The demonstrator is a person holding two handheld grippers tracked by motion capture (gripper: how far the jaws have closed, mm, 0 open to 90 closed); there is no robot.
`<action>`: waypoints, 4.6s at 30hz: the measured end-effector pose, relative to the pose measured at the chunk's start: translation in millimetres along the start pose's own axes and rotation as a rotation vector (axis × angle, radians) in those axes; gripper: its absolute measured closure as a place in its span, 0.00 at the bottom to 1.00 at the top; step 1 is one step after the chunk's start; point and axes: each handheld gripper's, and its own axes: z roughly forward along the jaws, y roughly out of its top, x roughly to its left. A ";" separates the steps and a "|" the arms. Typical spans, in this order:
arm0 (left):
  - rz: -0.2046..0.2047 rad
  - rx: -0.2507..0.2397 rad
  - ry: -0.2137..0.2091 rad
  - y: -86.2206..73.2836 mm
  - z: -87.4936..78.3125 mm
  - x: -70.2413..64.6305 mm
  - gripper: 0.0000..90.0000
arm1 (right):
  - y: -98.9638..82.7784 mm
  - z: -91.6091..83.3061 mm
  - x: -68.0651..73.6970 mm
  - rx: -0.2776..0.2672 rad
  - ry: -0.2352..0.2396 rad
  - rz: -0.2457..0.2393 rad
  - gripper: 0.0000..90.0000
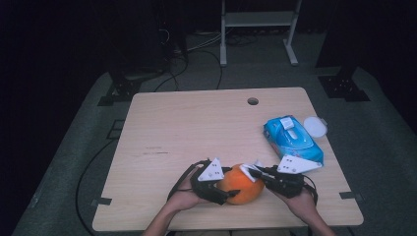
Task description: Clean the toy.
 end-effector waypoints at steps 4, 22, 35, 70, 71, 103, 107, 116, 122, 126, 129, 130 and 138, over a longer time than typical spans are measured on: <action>-0.064 -0.020 -0.024 -5.1 -0.3 6.0 0.18 | 2.4 3.2 6.5 0.020 -0.015 -0.051 0.93; 0.000 -0.011 0.016 4.4 7.8 -6.7 0.28 | 11.7 14.0 18.9 0.040 0.031 -0.103 0.93; -0.103 -0.039 -0.018 -10.1 3.6 10.6 0.26 | -35.2 -30.9 -28.5 0.083 -0.118 0.037 0.93; -0.191 -0.036 -0.043 -18.5 2.6 23.3 0.23 | -18.2 -13.0 -18.3 -0.012 -0.015 0.070 0.93; -0.183 -0.036 -0.037 -16.1 4.0 21.6 0.23 | -15.5 -11.6 -15.3 -0.022 0.002 0.072 0.93; -0.165 -0.042 -0.025 -11.2 6.4 16.4 0.22 | 9.6 11.6 13.0 0.027 0.000 -0.098 0.93; -0.147 -0.066 -0.057 -12.0 5.3 18.4 0.16 | 5.9 11.5 9.9 0.041 -0.007 -0.107 0.93; -0.156 -0.089 -0.103 -15.7 5.0 21.3 0.12 | -4.8 -8.6 0.0 0.038 -0.037 -0.084 0.93; -0.164 -0.065 -0.136 -18.5 17.2 20.2 0.10 | -13.5 -21.6 -9.0 0.031 -0.055 -0.047 0.93; -0.152 -0.049 -0.128 -17.5 28.8 16.8 0.07 | -17.5 -26.5 -12.4 0.034 -0.062 -0.031 0.93; -0.165 -0.073 -0.123 -17.2 31.1 17.7 0.10 | -18.3 -27.8 -13.4 0.032 -0.069 -0.018 0.93; -0.177 -0.087 -0.116 -17.8 30.5 17.5 0.16 | -18.1 -27.7 -14.2 0.028 -0.071 -0.017 0.93; -0.167 -0.106 -0.058 -6.0 12.1 16.4 0.35 | -5.0 -21.4 -17.2 -0.025 -0.080 0.000 0.93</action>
